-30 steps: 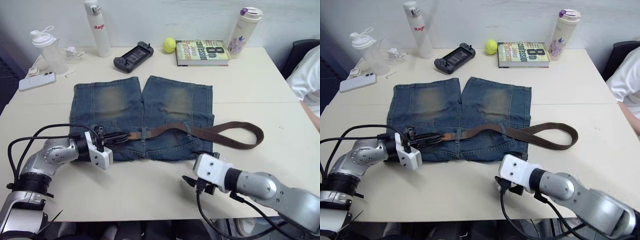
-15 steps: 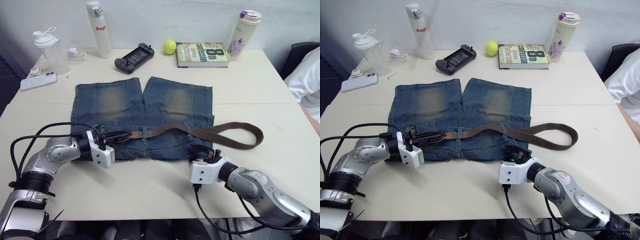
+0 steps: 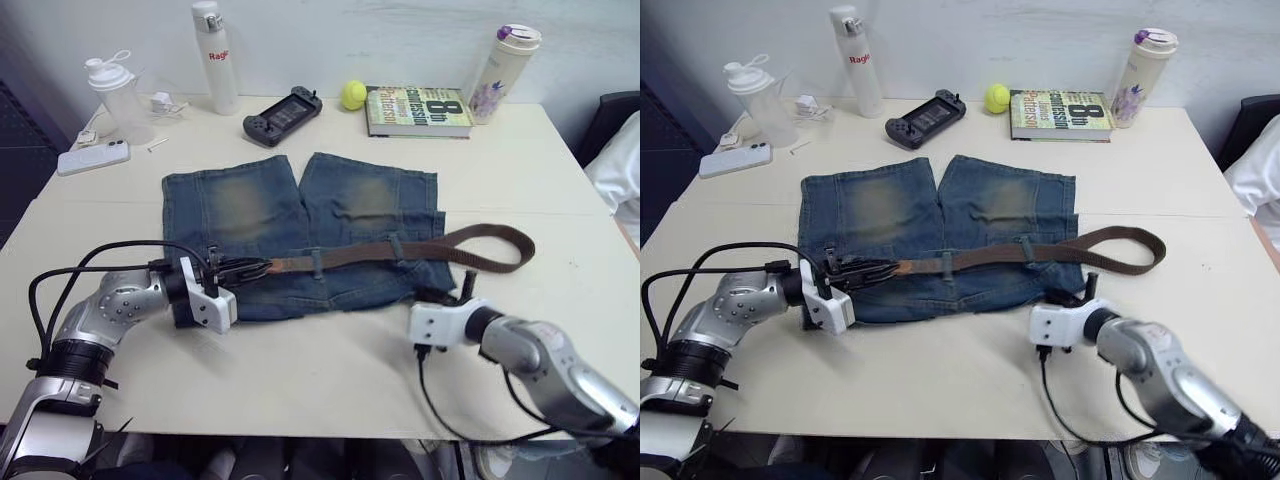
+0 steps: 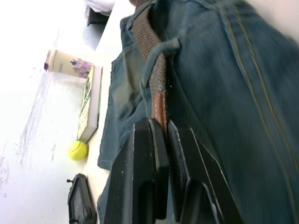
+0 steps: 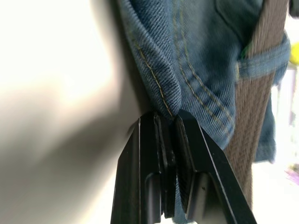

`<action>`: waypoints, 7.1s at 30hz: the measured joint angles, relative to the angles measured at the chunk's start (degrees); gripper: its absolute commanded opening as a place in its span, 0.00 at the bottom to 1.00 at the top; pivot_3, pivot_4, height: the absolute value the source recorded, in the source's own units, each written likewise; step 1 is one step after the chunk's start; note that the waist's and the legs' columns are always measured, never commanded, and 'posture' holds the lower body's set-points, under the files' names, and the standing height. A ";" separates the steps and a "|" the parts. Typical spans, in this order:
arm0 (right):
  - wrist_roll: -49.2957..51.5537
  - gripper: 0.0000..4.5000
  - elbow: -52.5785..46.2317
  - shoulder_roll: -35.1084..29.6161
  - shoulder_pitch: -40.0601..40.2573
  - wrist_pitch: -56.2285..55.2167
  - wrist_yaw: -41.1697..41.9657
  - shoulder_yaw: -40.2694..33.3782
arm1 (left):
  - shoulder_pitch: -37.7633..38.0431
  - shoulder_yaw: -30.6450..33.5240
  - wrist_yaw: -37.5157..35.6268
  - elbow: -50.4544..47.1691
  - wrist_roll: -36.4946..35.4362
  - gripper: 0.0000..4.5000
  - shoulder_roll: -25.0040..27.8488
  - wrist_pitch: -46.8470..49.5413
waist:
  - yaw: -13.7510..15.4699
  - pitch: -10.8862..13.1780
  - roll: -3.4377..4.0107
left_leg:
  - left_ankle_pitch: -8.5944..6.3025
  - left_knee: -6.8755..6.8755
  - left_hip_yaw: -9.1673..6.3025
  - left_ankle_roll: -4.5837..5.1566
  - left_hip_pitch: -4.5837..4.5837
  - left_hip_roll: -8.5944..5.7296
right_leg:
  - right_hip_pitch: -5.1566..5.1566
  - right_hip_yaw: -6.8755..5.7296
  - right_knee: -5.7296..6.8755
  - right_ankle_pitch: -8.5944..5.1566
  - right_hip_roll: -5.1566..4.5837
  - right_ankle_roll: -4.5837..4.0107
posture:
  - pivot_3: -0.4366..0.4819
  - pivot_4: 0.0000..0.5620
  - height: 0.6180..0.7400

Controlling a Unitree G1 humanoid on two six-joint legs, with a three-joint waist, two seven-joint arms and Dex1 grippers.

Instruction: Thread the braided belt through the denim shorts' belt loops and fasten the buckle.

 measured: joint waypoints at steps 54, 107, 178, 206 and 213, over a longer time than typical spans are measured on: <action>113.82 0.99 -11.72 29.27 -6.51 61.93 -15.64 -33.13 | 2.49 0.13 2.09 -7.27 1.04 0.00 -1.63 4.45 | 0.10 0.14 0.25 | -0.16 0.10 -0.52 0.20 -0.10 -0.10 | 0.25 -0.23 0.17 0.02 -0.11 0.03 | 0.48 0.27 1.00; 125.32 0.00 -0.79 53.17 -6.56 15.47 -63.24 -21.72 | 18.87 6.24 -12.30 -24.91 -23.78 0.70 6.67 26.93 | -1.99 0.21 0.36 | 0.05 -0.42 -0.30 0.09 -0.07 -0.05 | 0.04 0.04 -0.24 0.03 -0.11 0.04 | 0.48 0.27 1.00; 100.76 0.00 22.31 66.03 -15.75 39.06 -43.63 -24.78 | 9.42 7.01 9.42 -0.36 12.72 0.70 3.19 -0.69 | -3.29 0.10 0.18 | 0.24 -1.68 0.20 -0.19 0.76 0.11 | -0.03 -0.03 -0.11 0.05 -0.11 0.01 | 0.48 0.27 1.00; 99.81 0.00 21.99 66.07 -15.75 40.16 -43.15 -24.66 | 14.04 2.96 5.36 -2.54 2.02 0.60 6.52 1.15 | -3.28 0.11 0.20 | 0.27 -1.79 0.21 -0.25 0.78 0.13 | -0.03 -0.02 -0.18 0.05 -0.12 0.00 | 0.48 0.27 1.00; 99.46 0.00 21.97 66.09 -15.75 40.15 -42.92 -24.64 | 12.76 3.33 7.10 0.01 2.57 0.99 6.60 -1.64 | -3.24 0.10 0.19 | 0.20 -1.80 0.21 -0.13 0.80 0.13 | -0.02 -0.03 -0.18 0.05 -0.12 0.00 | 0.48 0.27 1.00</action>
